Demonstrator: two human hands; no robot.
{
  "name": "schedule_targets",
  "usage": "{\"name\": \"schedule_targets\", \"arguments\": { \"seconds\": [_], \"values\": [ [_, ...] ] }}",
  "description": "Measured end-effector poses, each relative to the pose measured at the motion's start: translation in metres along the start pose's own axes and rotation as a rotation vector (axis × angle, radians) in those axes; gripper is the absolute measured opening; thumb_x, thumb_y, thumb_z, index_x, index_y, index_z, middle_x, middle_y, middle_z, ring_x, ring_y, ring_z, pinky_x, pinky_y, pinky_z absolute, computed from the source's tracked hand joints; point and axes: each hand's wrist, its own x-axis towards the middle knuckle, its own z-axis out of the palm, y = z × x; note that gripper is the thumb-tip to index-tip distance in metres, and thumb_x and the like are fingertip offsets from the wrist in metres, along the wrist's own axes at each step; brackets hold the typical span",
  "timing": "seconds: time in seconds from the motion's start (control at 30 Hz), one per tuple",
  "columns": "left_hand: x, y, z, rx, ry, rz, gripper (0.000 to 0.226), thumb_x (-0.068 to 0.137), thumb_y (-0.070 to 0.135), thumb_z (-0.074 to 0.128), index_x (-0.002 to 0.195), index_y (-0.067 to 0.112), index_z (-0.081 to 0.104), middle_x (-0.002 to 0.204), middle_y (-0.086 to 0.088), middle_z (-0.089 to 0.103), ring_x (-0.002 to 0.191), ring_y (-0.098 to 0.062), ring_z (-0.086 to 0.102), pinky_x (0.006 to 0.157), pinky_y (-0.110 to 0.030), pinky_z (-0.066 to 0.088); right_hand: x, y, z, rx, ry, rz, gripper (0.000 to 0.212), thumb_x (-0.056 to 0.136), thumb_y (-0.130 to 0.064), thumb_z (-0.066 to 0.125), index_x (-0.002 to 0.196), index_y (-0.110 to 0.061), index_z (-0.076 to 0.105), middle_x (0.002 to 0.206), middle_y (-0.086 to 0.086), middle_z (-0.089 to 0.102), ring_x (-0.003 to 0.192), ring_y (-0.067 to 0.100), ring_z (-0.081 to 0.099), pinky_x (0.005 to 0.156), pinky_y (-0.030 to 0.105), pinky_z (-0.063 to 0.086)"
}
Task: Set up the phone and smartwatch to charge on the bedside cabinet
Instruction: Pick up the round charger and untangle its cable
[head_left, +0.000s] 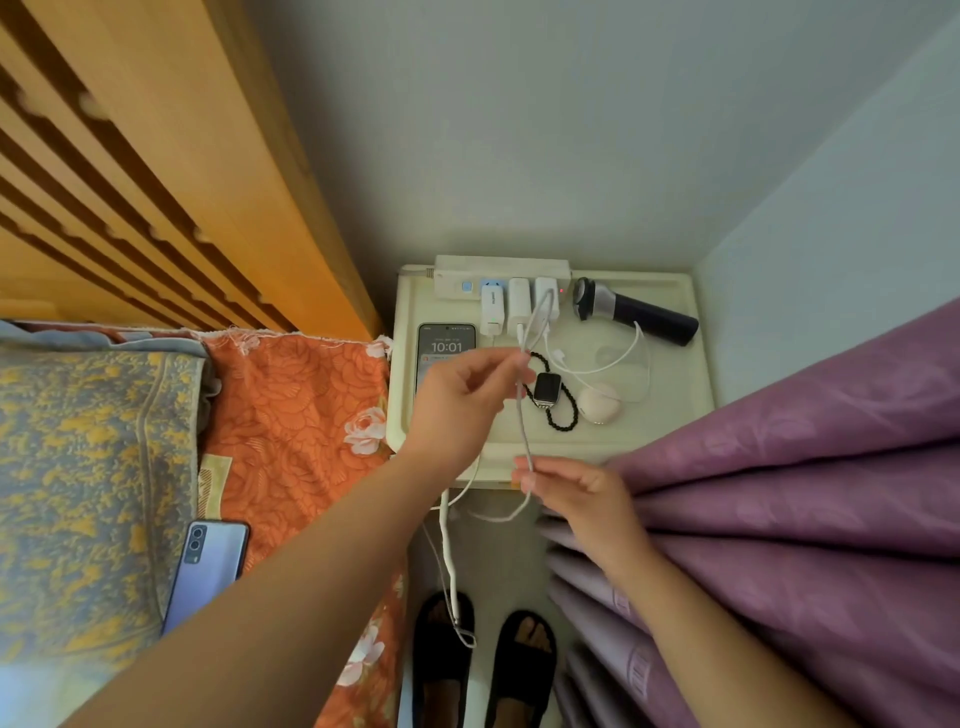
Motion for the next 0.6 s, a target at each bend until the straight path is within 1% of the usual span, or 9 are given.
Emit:
{"name": "schedule_targets", "arguments": {
  "seconds": [0.1,0.17,0.23,0.3,0.33,0.4,0.47,0.53,0.6],
  "values": [
    [-0.003,0.001,-0.001,-0.098,-0.019,-0.108,0.05,0.094,0.054,0.038,0.108,0.019,0.069,0.099,0.003,0.076,0.091,-0.008,0.071,0.083,-0.027,0.054,0.003,-0.027,0.003,0.049,0.042,-0.052,0.022,0.079,-0.008,0.069,0.101,-0.01,0.072,0.064,-0.014,0.071,0.063,-0.006,0.06,0.078,0.027,0.051],
    [-0.01,-0.008,-0.003,-0.151,-0.07,-0.184,0.074,0.086,0.068,0.021,0.114,0.017,0.068,0.101,0.002,0.076,0.095,-0.007,0.07,0.09,-0.028,0.051,0.006,-0.042,0.004,0.054,0.077,-0.12,0.023,0.08,-0.007,0.068,0.103,-0.008,0.071,0.08,-0.008,0.074,0.072,-0.008,0.063,0.078,0.023,0.053],
    [-0.017,-0.018,-0.005,-0.192,-0.097,-0.223,0.083,0.081,0.071,0.013,0.116,0.018,0.067,0.103,0.002,0.075,0.099,-0.007,0.069,0.093,-0.028,0.049,0.009,-0.055,0.005,0.09,0.118,-0.159,0.024,0.081,-0.007,0.067,0.105,-0.01,0.07,0.092,0.0,0.075,0.079,-0.002,0.067,0.076,0.016,0.053],
    [-0.021,-0.028,-0.005,-0.182,-0.116,-0.237,0.074,0.084,0.07,0.02,0.117,0.023,0.067,0.107,0.003,0.074,0.103,-0.006,0.067,0.093,-0.027,0.047,0.012,-0.067,0.006,0.141,0.145,-0.163,0.021,0.082,-0.01,0.066,0.102,-0.014,0.072,0.089,0.0,0.077,0.079,0.004,0.068,0.075,0.016,0.055],
    [-0.023,-0.032,-0.004,-0.153,-0.135,-0.236,0.058,0.088,0.066,0.033,0.114,0.028,0.068,0.108,0.005,0.074,0.104,-0.005,0.066,0.092,-0.025,0.047,0.013,-0.074,0.008,0.153,0.146,-0.171,0.019,0.083,-0.011,0.066,0.1,-0.016,0.072,0.089,0.0,0.077,0.079,0.006,0.068,0.075,0.018,0.054],
    [-0.028,-0.042,0.0,-0.062,-0.2,-0.26,0.02,0.09,0.04,0.061,0.108,0.033,0.067,0.109,0.007,0.072,0.105,-0.002,0.065,0.089,-0.018,0.048,0.017,-0.087,0.01,0.178,0.131,-0.196,0.019,0.082,-0.012,0.067,0.099,-0.018,0.073,0.089,0.002,0.077,0.081,0.011,0.069,0.079,0.023,0.055],
    [-0.031,-0.052,0.005,-0.011,-0.264,-0.286,0.021,0.087,0.02,0.068,0.108,0.024,0.07,0.106,0.004,0.073,0.101,-0.003,0.067,0.086,-0.014,0.048,0.021,-0.1,0.012,0.201,0.119,-0.217,0.018,0.082,-0.012,0.067,0.098,-0.019,0.073,0.088,0.0,0.077,0.083,0.013,0.071,0.08,0.025,0.056],
    [-0.033,-0.058,0.007,0.013,-0.277,-0.287,0.021,0.088,0.017,0.067,0.108,0.015,0.072,0.103,0.001,0.075,0.096,0.0,0.068,0.082,-0.011,0.046,0.026,-0.111,0.013,0.212,0.108,-0.243,0.017,0.083,-0.012,0.066,0.096,-0.021,0.072,0.088,-0.001,0.077,0.084,0.013,0.072,0.076,0.022,0.057],
    [-0.033,-0.057,0.005,0.022,-0.263,-0.275,0.019,0.09,0.017,0.065,0.107,0.013,0.072,0.1,0.002,0.074,0.087,0.009,0.066,0.076,-0.005,0.044,0.03,-0.12,0.012,0.24,0.113,-0.256,0.017,0.084,-0.013,0.066,0.097,-0.02,0.072,0.09,0.001,0.076,0.086,0.015,0.072,0.074,0.022,0.057]
  ]
}}
